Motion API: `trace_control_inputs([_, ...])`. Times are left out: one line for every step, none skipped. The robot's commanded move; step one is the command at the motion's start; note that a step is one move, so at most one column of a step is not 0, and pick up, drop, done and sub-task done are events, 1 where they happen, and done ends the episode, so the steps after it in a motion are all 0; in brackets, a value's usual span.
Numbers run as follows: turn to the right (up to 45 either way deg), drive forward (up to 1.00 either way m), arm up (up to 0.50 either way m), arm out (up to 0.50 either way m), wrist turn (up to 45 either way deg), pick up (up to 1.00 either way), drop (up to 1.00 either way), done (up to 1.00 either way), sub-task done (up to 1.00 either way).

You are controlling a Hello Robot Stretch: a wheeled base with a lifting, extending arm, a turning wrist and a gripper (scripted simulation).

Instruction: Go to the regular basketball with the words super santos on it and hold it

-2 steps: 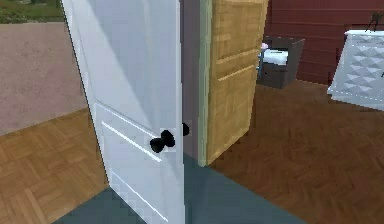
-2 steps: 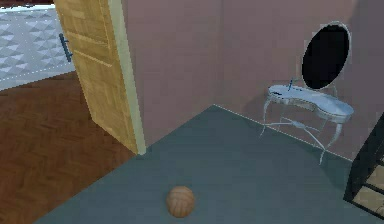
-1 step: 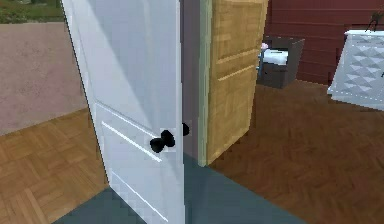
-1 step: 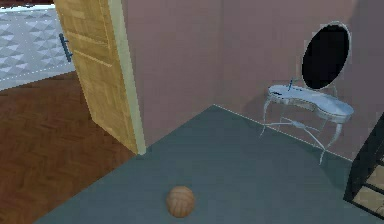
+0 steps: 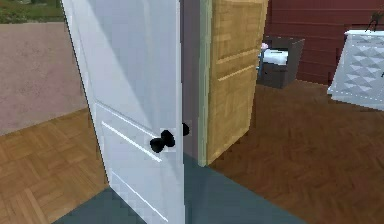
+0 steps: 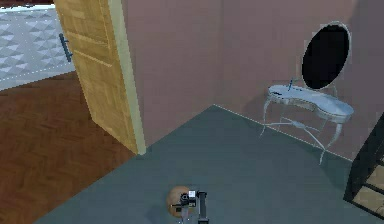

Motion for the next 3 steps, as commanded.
trace_control_inputs([0.0, 0.0, 0.0, 0.0, 45.0, 0.0, 0.0, 0.0, 0.0])
trace_control_inputs([0.0, 0.0, 0.0, 0.0, 45.0, 0.0, 0.0, 0.0, 0.0])
trace_control_inputs([0.0, 0.0, 0.0, 0.0, 45.0, 0.0, 0.0, 0.0, 0.0])
